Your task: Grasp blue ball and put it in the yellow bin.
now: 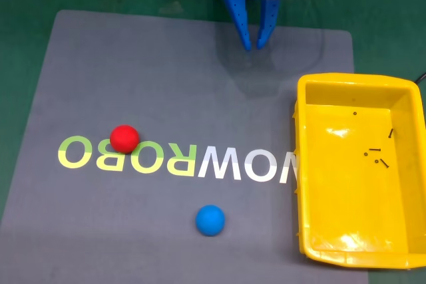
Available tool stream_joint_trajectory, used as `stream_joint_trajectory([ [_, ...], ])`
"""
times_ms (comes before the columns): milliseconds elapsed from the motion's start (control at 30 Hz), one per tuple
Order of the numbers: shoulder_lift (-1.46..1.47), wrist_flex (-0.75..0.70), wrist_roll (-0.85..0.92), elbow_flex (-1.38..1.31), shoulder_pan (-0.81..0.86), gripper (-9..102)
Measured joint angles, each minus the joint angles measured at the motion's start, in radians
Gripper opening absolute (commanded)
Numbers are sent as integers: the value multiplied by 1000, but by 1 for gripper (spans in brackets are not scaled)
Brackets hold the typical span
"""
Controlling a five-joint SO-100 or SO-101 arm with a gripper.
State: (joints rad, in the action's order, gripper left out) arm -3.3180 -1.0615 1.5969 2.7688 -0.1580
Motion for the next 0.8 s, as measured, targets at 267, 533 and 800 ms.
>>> stream_joint_trajectory([
  [267,0,3,29,0,49,8],
  [533,0,3,92,0,166,9],
  [800,0,3,112,20,236,9],
])
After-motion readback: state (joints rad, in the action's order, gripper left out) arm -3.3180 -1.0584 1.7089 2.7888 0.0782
